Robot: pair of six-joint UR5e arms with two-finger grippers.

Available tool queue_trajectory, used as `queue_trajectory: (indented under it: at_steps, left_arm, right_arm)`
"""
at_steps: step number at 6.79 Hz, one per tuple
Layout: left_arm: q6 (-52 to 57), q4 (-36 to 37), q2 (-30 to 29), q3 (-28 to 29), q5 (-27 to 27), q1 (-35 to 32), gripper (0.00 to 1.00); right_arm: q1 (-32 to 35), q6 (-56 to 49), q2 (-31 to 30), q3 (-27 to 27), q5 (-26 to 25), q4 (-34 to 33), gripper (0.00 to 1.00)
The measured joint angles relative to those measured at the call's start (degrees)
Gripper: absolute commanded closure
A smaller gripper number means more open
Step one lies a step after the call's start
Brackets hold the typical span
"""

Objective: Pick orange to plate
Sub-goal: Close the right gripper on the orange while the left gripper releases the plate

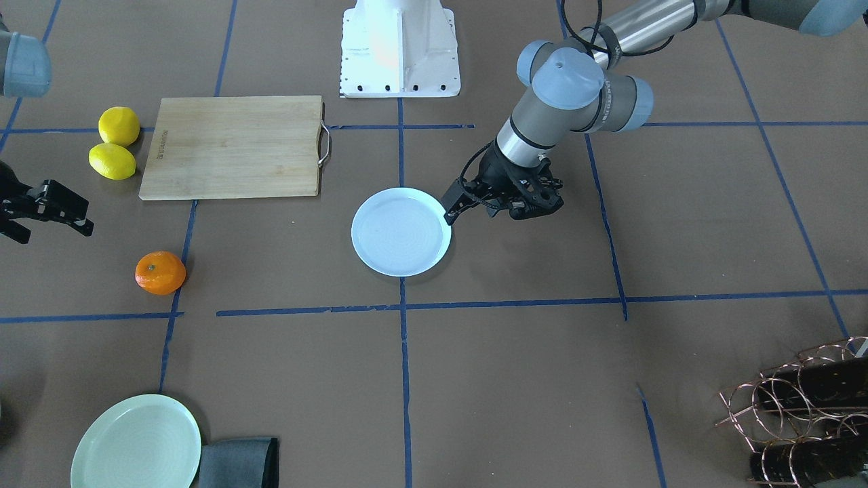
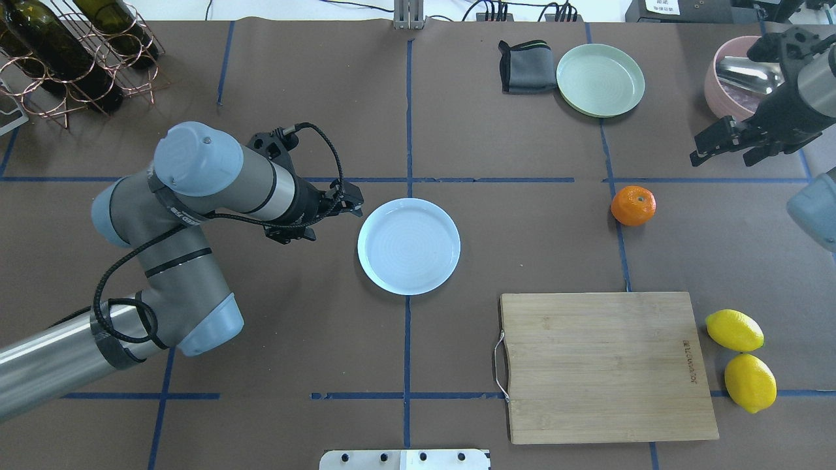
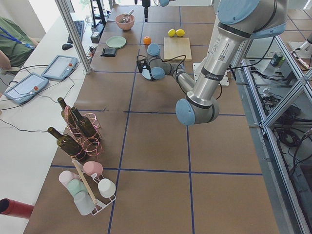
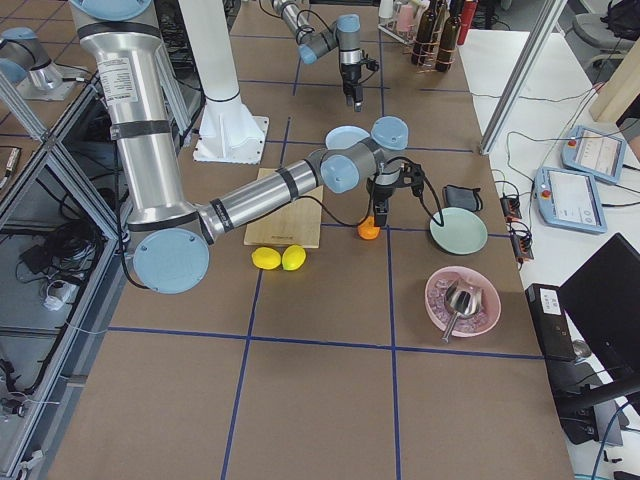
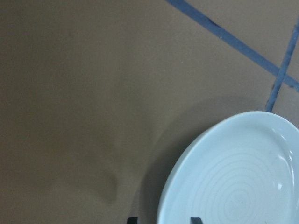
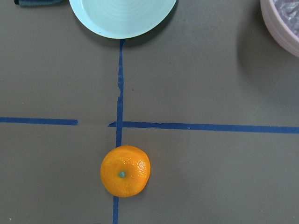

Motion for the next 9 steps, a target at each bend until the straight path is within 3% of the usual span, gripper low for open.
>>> queue_trajectory:
  at_steps: [3, 9]
  left_arm:
    - [14.56, 11.03, 4.88, -8.44, -0.95, -5.79, 0.0]
    - [17.46, 11.9, 6.99, -10.15, -1.02, -7.09, 0.0]
  right_arm:
    - [-7.91, 3.62, 3.24, -6.71, -8.05, 9.7, 0.0]
    - [-13.93, 3.53, 4.93, -11.69, -12.91, 10.32, 0.0]
